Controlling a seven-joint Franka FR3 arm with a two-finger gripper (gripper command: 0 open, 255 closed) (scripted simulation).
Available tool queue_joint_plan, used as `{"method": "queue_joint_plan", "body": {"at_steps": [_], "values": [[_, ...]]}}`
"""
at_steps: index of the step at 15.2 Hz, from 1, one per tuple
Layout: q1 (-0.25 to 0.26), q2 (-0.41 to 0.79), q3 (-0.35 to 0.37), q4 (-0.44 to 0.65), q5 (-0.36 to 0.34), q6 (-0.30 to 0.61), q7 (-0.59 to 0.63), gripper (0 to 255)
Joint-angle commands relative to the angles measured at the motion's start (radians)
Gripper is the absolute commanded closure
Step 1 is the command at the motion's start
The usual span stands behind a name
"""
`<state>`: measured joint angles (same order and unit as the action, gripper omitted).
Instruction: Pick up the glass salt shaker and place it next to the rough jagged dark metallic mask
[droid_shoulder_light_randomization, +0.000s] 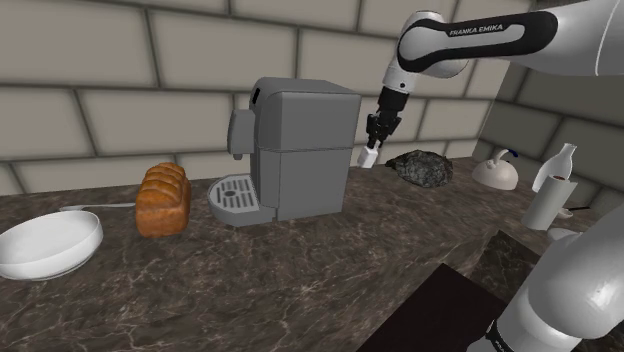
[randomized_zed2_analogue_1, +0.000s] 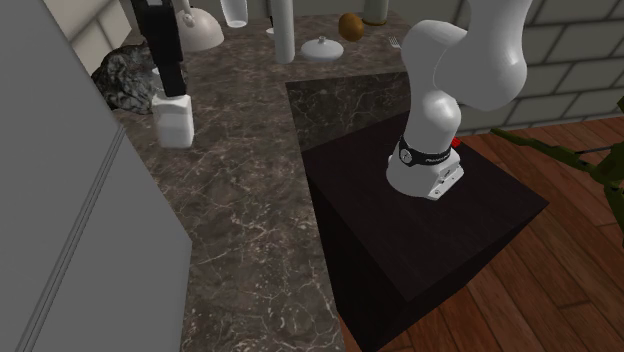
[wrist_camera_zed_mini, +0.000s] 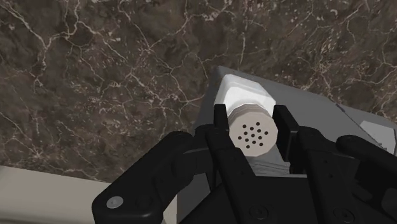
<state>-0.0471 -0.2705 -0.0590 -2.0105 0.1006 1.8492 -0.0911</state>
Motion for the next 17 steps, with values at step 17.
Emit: {"method": "queue_joint_plan", "body": {"at_steps": [17], "values": [[-0.163,0.137,-0.291,0.164,0.005,-0.081,-0.451,255]]}}
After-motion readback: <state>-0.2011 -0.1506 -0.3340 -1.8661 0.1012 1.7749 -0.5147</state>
